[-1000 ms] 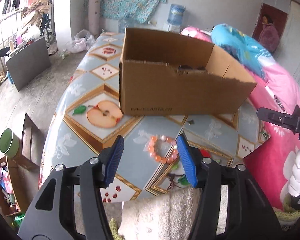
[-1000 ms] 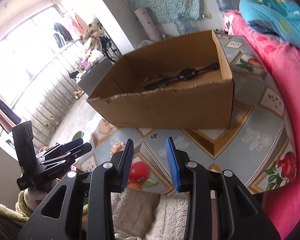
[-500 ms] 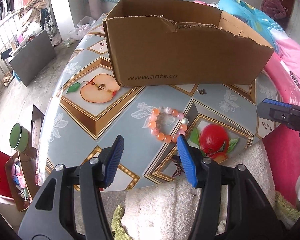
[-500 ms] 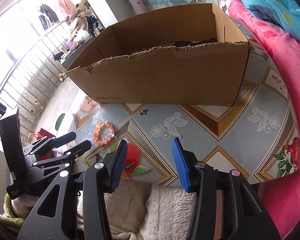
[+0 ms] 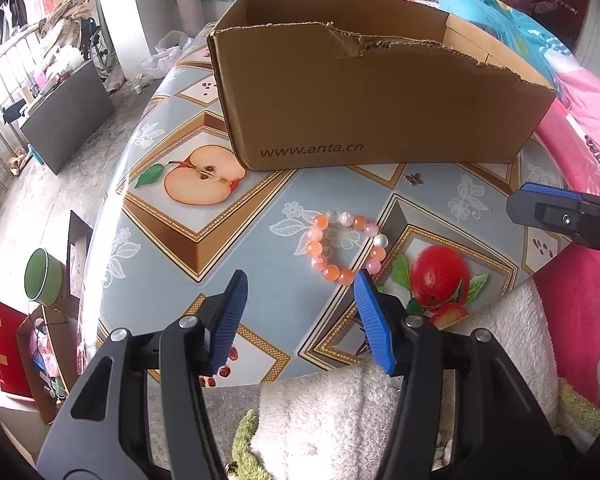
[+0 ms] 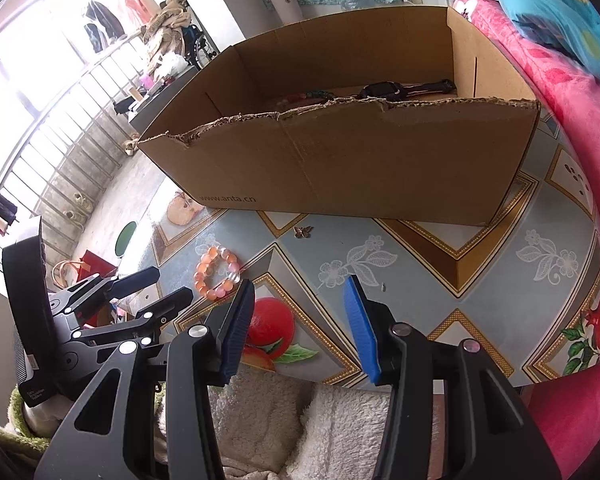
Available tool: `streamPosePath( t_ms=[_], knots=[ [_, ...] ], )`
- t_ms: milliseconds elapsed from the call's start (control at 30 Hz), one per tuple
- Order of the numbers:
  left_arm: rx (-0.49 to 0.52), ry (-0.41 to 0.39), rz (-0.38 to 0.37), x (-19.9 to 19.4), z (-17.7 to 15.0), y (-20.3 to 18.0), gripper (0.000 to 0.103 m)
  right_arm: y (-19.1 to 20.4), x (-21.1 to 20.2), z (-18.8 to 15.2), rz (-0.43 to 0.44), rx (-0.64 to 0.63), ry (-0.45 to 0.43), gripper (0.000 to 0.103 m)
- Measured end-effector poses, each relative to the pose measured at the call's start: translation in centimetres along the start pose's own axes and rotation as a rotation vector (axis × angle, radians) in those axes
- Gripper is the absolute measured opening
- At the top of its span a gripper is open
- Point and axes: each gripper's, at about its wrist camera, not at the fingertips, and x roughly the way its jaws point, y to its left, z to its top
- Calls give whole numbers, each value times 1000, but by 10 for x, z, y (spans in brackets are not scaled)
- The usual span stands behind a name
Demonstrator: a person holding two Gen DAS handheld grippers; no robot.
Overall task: Organize jewelry
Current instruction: 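Lower the open left tool over the pink-orange bead bracelet, then close the left tool on the bead bracelet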
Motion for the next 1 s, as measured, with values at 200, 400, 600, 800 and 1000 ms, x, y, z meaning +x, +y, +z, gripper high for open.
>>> streamPosePath(
  t_ms=[200, 400, 600, 800, 1000],
  knots=[
    [30, -93, -84, -15, -5, 1, 53, 6, 8, 14, 68, 4, -7, 46],
    [132, -169, -182, -22, -18, -16, 52, 11, 20, 20, 101, 19, -16, 46],
    [215, -146, -190, -5, -14, -34, 39, 13, 25, 12, 77, -10, -38, 44],
    [215, -117, -160, 17, -2, -36, 30, 16, 29, 11, 29, -80, -68, 41],
    [179, -112, -146, 31, 8, -25, 22, 18, 44, 17, -7, -112, -63, 32]
  ],
)
